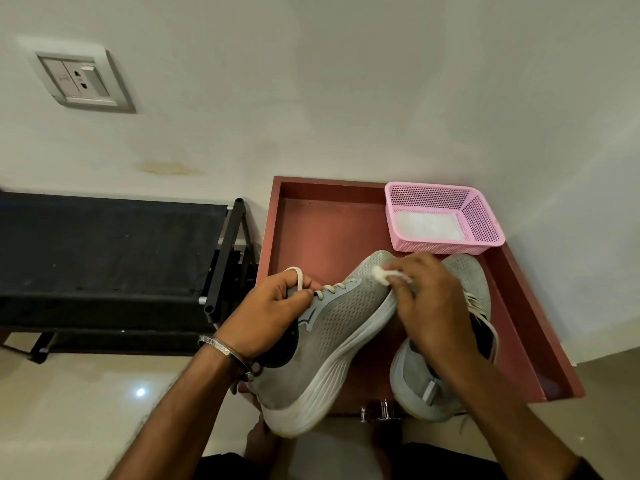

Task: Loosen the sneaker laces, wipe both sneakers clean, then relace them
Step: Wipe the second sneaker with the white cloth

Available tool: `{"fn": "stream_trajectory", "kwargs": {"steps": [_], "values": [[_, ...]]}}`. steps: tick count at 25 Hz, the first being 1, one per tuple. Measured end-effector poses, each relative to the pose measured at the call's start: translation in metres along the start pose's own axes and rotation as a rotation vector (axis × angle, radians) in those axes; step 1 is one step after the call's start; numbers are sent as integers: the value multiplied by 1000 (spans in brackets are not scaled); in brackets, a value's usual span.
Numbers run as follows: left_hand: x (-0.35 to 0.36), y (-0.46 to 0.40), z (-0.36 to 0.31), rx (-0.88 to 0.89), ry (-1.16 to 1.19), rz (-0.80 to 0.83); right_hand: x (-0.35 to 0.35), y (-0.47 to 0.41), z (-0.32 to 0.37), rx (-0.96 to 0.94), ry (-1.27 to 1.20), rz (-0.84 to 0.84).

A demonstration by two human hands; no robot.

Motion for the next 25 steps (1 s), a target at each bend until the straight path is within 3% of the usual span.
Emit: {"fn": "stream_trajectory", "kwargs": {"steps": [2, 4, 8, 12, 14, 16, 18, 23, 25], "values": [[-4, -1, 2, -11, 29, -16, 21, 26, 36, -144, -59, 141], [-6, -2, 5, -24, 34, -24, 25, 24, 39, -224, -54, 176], [-1, 0, 1, -9, -1, -22, 0, -8, -1, -18, 13, -23], [-8, -1, 7, -54, 31, -55, 28, 33, 42, -209, -23, 169], [-8, -1, 8, -62, 18, -50, 22, 16, 31, -227, 19, 119], [-7, -1, 7, -62, 5, -42, 2, -8, 4, -88, 50, -9], [-9, -2, 8, -60, -18, -58, 1, -6, 3, -59, 39, -10], [-20, 0, 11, -56, -89, -139, 40, 52, 71, -370, -87, 296], [-22, 2, 11, -58, -115, -172, 32, 35, 62, -386, -44, 216]]}}
Point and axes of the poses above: each hand's wrist, its own y-axis away from the middle knuckle, its own x-axis out of the palm, z = x × y, the point moved 10 cm from there along -y, towards the middle knuckle, and after that the axes turned 1 degree about y, right-handed, at the moved point
